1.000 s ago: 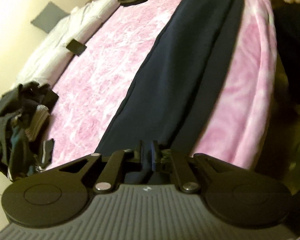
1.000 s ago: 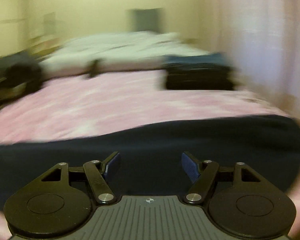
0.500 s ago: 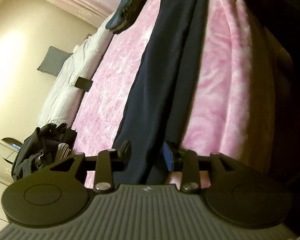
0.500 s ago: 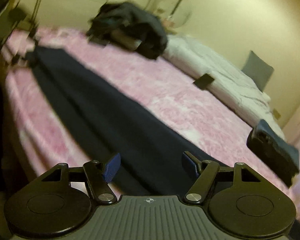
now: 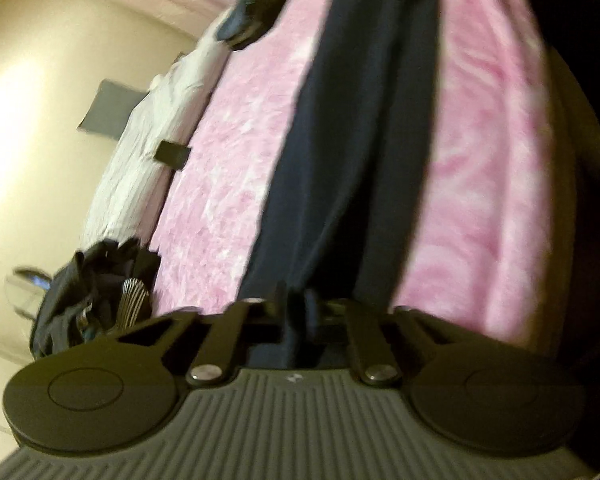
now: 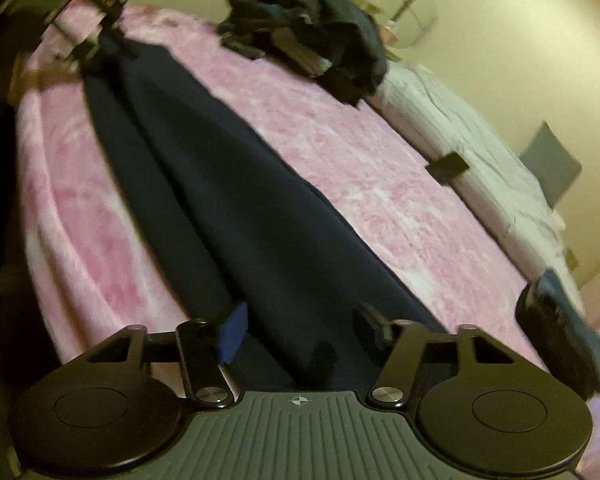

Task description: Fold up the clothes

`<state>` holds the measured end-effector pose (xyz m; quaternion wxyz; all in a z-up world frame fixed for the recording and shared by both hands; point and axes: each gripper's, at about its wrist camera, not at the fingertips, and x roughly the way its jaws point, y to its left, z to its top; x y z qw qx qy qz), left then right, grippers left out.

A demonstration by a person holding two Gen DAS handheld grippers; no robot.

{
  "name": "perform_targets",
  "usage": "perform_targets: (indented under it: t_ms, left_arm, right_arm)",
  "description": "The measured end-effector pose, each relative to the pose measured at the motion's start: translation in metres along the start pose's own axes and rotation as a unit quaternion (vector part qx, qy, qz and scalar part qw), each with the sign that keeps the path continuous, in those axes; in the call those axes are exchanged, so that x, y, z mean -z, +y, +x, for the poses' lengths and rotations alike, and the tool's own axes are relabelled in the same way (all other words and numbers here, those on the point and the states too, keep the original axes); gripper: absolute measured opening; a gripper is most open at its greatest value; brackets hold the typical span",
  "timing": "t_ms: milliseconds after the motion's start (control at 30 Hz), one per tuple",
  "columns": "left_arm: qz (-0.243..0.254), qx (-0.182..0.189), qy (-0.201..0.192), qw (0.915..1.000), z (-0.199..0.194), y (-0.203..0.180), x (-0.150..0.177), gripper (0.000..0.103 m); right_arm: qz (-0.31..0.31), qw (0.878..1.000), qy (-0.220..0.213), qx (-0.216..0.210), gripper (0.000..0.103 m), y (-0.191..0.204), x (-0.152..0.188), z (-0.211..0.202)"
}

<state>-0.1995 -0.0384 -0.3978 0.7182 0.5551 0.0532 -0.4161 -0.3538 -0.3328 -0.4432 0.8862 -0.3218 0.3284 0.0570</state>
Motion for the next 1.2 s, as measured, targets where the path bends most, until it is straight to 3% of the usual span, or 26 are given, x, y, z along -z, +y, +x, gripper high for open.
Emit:
perform_targets:
  t_ms: [67,167,300,333,400,433,600,667,800,900,1200]
  left_arm:
    - [-0.022,-0.005,-0.002,0.9998,-0.003,0.007,-0.001,0.006]
    - [0.001,-0.003,0.001,1.0000,-0.002,0.000,0.000,0.007]
    - [0.032,0.001,0.006,0.9995,0.000,-0.010,0.001,0.012]
    - [0.038,0.001,0.008,0.9992,0.002,-0.013,0.001,0.012]
    - [0.046,-0.002,0.010,0.9989,0.004,-0.017,0.002,0.008]
    - [0.047,-0.008,0.006,0.9989,0.002,-0.016,0.002,0.003]
    - [0.064,-0.046,-0.019,0.9967,-0.029,-0.014,0.004,0.003]
    - [0.067,-0.039,-0.019,0.9968,-0.033,-0.024,0.006,0.003]
    - [0.085,-0.011,0.005,0.9963,-0.017,-0.051,0.014,0.003]
    - [0.090,-0.024,0.012,0.9956,-0.016,-0.056,0.018,0.004]
    - [0.011,-0.048,0.087,0.9950,-0.032,-0.028,0.053,0.008]
  right_arm:
    - [-0.043,0.999,0.010,0.023,0.056,0.002,0.006,-0.003]
    - [-0.098,0.994,0.026,0.046,0.055,0.003,0.018,-0.001]
    - [-0.131,0.989,0.032,0.058,0.041,0.007,0.029,0.003]
    - [-0.136,0.988,0.031,0.059,0.024,0.008,0.030,0.005]
    - [-0.146,0.987,0.034,0.058,0.002,0.012,0.034,0.011]
    - [-0.147,0.987,0.033,0.058,0.002,0.013,0.038,0.011]
    - [-0.132,0.988,0.007,0.083,0.001,0.004,0.036,-0.022]
    - [-0.122,0.989,0.012,0.078,0.001,0.008,0.042,-0.028]
    - [-0.136,0.988,0.034,0.061,0.001,0.025,0.056,-0.007]
    - [-0.127,0.989,0.030,0.071,0.002,0.022,0.056,-0.008]
    - [-0.024,0.993,0.063,0.101,0.003,-0.005,0.088,-0.034]
